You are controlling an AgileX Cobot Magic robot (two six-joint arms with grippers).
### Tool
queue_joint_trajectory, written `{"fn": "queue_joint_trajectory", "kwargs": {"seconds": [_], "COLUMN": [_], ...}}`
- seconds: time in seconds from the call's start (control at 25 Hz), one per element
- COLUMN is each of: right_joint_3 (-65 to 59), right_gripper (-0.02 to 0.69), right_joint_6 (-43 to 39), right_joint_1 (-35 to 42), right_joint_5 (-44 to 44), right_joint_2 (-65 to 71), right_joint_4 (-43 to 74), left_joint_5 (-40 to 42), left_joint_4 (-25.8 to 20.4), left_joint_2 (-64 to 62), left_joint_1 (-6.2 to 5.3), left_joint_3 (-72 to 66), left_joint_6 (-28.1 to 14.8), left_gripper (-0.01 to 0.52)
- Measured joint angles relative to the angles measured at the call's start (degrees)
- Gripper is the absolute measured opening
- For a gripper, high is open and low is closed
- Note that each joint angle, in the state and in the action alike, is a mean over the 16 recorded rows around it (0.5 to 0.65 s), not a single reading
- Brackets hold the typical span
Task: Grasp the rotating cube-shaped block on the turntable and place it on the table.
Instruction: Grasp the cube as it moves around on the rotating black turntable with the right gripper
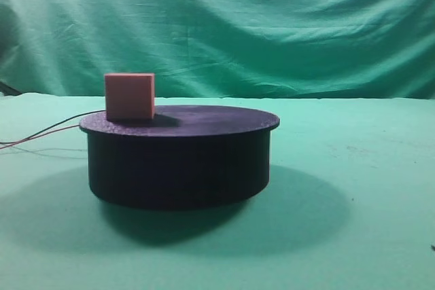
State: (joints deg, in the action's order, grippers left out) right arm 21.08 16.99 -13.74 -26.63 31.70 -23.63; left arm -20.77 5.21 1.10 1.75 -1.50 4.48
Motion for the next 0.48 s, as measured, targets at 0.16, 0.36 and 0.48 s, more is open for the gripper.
{"fn": "queue_joint_trajectory", "kwargs": {"seconds": [0.16,0.36,0.48], "right_joint_3": [4.98,11.86,15.95], "right_gripper": [0.000,0.003,0.034], "right_joint_6": [3.35,4.06,3.65], "right_joint_1": [-5.82,-14.74,-19.30], "right_joint_5": [-3.43,-4.24,-3.95], "right_joint_2": [10.53,24.02,31.57], "right_joint_4": [-0.39,-0.34,-0.24], "left_joint_5": [0.00,0.00,0.00], "left_joint_4": [0.00,0.00,0.00], "left_joint_2": [0.00,0.00,0.00], "left_joint_1": [0.00,0.00,0.00], "left_joint_3": [0.00,0.00,0.00], "left_joint_6": [0.00,0.00,0.00], "left_gripper": [0.000,0.000,0.000]}}
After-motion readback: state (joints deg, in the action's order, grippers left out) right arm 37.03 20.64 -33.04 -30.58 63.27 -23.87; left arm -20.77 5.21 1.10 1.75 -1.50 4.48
